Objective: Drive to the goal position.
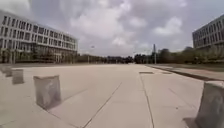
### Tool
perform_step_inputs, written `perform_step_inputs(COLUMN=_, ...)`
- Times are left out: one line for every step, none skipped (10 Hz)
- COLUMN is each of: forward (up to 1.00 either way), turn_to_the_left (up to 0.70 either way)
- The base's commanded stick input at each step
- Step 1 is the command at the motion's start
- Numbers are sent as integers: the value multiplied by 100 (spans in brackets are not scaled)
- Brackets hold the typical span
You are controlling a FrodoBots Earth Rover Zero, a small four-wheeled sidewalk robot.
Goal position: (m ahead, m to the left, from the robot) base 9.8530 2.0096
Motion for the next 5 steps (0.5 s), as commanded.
perform_step_inputs(forward=50, turn_to_the_left=-2)
perform_step_inputs(forward=50, turn_to_the_left=-2)
perform_step_inputs(forward=50, turn_to_the_left=-2)
perform_step_inputs(forward=50, turn_to_the_left=-2)
perform_step_inputs(forward=50, turn_to_the_left=-2)
